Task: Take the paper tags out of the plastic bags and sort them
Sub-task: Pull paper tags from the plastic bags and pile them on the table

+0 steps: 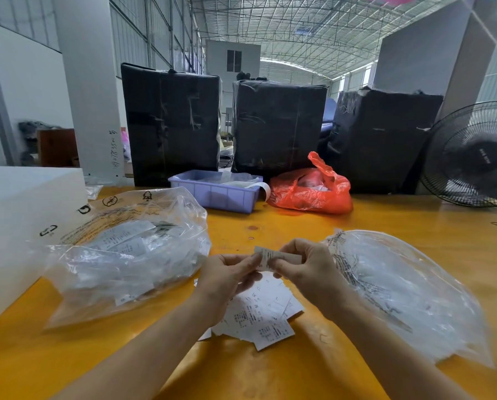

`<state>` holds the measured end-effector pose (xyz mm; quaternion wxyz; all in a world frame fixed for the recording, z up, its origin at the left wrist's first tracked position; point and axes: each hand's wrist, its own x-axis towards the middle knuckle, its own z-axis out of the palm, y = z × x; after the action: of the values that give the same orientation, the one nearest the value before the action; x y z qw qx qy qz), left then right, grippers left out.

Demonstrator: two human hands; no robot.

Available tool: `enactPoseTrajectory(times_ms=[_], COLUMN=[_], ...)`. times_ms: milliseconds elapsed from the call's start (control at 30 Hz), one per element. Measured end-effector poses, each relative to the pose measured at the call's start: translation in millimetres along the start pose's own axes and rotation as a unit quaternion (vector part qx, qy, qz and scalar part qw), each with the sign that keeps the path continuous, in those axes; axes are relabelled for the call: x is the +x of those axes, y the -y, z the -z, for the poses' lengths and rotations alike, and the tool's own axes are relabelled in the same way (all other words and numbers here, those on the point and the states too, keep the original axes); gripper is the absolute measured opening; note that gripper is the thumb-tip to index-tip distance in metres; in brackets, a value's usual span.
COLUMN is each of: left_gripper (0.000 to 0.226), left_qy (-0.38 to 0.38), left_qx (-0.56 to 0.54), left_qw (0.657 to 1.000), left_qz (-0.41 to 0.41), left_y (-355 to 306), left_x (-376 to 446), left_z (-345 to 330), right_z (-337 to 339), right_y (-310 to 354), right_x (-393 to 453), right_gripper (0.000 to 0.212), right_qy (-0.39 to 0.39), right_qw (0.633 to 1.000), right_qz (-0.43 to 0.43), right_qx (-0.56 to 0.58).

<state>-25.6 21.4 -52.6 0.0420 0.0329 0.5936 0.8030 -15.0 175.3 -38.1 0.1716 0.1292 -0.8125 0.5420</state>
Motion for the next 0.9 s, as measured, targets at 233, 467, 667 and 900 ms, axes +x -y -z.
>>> enactPoseTrajectory(times_ms=[233, 467, 667, 900], left_gripper=[0.031, 0.009, 0.014, 0.017], left_qy=[-0.012, 0.019, 0.007, -0.019], left_qx=[0.042, 0.094, 0.083, 0.087], left_qw=[0.999, 0.995, 0.996, 0.995], left_qz=[-0.028, -0.017, -0.029, -0.033], left_y=[2.9, 7.7, 4.6, 3.8], left_x=[-0.4, -1.8, -2.0, -3.2], left_z=[-0.1, -1.6, -4.8, -7.3], right_z=[4.2, 7.0, 7.0, 3.2], right_y=[1.7, 2.8, -0.2, 2.9], right_x=[-0.2, -0.7, 1.2, -0.6], right_gripper=[0.013, 0.022, 0.049, 0.026], right_qy=[0.054, 0.128, 0.085, 0.028], right_qw=[0.998, 0.989, 0.993, 0.999], right_qz=[-0.027, -0.065, -0.083, -0.014], right_qx=[0.006, -0.03, 0.02, -0.007])
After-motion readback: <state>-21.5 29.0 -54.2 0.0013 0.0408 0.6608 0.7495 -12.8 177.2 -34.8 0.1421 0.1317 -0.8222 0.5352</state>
